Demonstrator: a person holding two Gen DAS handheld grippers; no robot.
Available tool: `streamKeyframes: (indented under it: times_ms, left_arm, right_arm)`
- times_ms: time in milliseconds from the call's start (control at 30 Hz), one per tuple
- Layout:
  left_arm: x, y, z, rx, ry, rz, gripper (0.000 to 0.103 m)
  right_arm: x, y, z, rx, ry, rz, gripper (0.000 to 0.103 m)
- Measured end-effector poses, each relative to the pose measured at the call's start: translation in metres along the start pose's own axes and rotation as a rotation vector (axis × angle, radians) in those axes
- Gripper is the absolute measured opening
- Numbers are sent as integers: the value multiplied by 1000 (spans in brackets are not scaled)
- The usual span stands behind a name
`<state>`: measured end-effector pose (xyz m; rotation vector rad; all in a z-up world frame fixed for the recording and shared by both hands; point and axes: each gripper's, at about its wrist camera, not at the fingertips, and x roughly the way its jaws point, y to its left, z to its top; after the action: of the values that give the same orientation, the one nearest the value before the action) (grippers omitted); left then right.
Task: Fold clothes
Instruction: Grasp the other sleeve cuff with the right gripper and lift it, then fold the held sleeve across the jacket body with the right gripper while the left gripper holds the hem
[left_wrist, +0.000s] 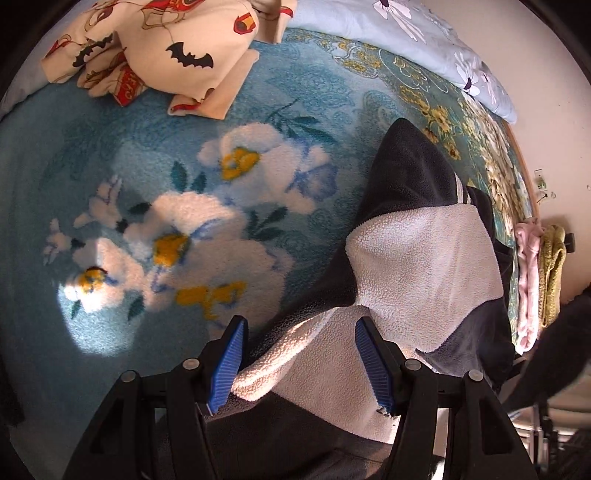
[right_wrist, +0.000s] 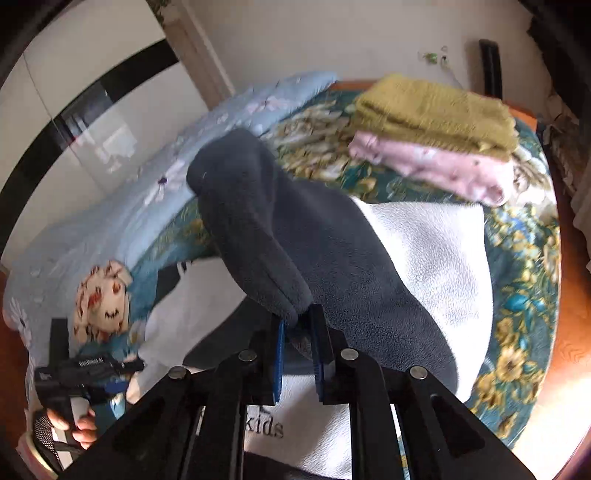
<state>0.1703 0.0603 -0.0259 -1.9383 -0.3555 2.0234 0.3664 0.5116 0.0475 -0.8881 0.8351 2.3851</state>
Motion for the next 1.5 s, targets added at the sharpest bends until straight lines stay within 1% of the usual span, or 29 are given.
streamKeyframes:
  times_ms: [33,67,100,167,233,300,333,400,467,500,567,633,700,733,833,900,933,967,1000,1067,1133,1200,1233,1267,1333,1367,1400,1433,1500]
  left_arm:
    - [6,-5,8,11,0,-2,64]
    - [5,-4,8,28,-2,1,64]
    - [8,-10,13,51,-3,4,64]
    - [27,-41,33,93,4,-13,64]
    - [36,-59,35,120,29,-74,64]
    - [48,-87,37,159,59,-158,64]
    - [64,-113,48,189,69,-193,64]
    - [74,-146,38,267,89,-231,66]
    - [100,-182,41,319,111,-232,67]
    - [108,-191,37,325,127,-224,67]
    - [127,-204,35,308,149,-204,67]
    - [130,-210,30,277,127,-185,65]
    - [124,-215,31,284,86,-197,33]
    - [117,-217,34,292,65,-216,21]
    - [93,-225,47,315,1,-285,21]
    - [63,-219,60,311,-87,-337,21]
    - [48,-212,68,309,-142,-343,21]
    - [37,-206,75,311,-192,-321,21]
    - [31,-198,83,316,-227,-275,21]
    - [37,-180,101,300,-199,-180,22]
    - [66,-166,122,262,-143,-103,22]
    - [91,-141,128,217,-93,-34,24]
    - [103,-132,136,176,-77,-43,26]
    - [116,-125,148,132,-64,-63,33]
    - [118,-112,148,67,-35,-114,44]
    - [117,-106,146,36,-20,-141,50]
    - [114,-100,142,31,-7,-153,52]
    - [109,-94,137,36,5,-159,56]
    - [99,-82,126,53,24,-158,59]
  right_arm:
    - [12,8,-8,-16,44,11,27]
    - [23,16,-17,-32,87,23,38]
    - [35,24,-25,-48,131,34,42]
    - [55,37,-40,-72,206,49,42]
    - [50,21,-39,-36,191,8,42]
    - [44,2,-39,39,181,-18,42]
    - [41,-7,-39,72,179,-28,43]
    - [38,-16,-42,94,188,-44,43]
    - [35,-26,-44,115,196,-60,43]
    - [34,-31,-46,126,200,-68,43]
    - [31,-39,-49,139,211,-81,43]
    - [29,-46,-52,153,216,-94,43]
    - [27,-54,-53,177,214,-105,43]
    - [26,-59,-53,191,212,-109,43]
    - [23,-65,-52,226,197,-106,43]
    - [21,-65,-50,227,192,-101,43]
    - [21,-64,-49,225,189,-97,43]
    - [21,-63,-48,224,188,-93,43]
    - [22,-62,-48,223,189,-89,43]
    - [26,-61,-51,221,205,-82,43]
    - [32,-58,-57,222,234,-76,43]
    - [35,-56,-62,225,263,-68,43]
    - [34,-55,-62,219,270,-69,43]
    - [33,-54,-63,212,277,-70,43]
    - [32,-54,-63,203,297,-66,44]
    - [31,-54,-64,201,312,-59,51]
    - [31,-56,-67,207,336,-43,55]
    - [31,-58,-71,215,356,-28,55]
    - [32,-60,-81,226,400,-8,55]
